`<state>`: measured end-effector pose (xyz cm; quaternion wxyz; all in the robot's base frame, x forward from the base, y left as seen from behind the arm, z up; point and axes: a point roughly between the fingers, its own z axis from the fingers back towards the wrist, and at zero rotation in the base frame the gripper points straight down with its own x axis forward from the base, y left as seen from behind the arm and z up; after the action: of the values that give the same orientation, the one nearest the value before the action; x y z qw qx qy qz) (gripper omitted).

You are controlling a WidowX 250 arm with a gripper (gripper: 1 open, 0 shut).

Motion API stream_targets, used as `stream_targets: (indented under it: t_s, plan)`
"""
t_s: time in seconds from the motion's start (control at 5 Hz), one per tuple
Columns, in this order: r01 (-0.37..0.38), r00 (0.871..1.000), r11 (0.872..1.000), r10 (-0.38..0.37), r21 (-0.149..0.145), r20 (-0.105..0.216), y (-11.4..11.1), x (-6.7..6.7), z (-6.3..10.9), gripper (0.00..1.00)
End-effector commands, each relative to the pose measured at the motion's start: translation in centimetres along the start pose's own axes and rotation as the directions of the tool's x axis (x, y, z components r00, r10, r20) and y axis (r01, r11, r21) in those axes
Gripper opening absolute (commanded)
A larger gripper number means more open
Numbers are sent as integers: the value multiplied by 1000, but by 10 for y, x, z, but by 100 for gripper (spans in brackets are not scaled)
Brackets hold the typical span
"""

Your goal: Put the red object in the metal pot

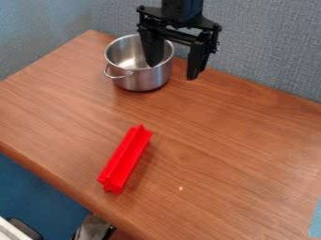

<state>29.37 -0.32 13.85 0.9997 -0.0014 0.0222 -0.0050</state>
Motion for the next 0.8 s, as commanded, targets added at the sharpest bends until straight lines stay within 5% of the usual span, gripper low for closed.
stream_targets:
  t_s: [0.0,0.2,0.6]
  plan:
    - [-5,1000,1000,5,2,-16,1,-2,-6,100]
    - [-13,999,1000,13,6,-31,2,-5,-12,100]
    - [-51,998,998,52,34,-28,19,-39,-26,100]
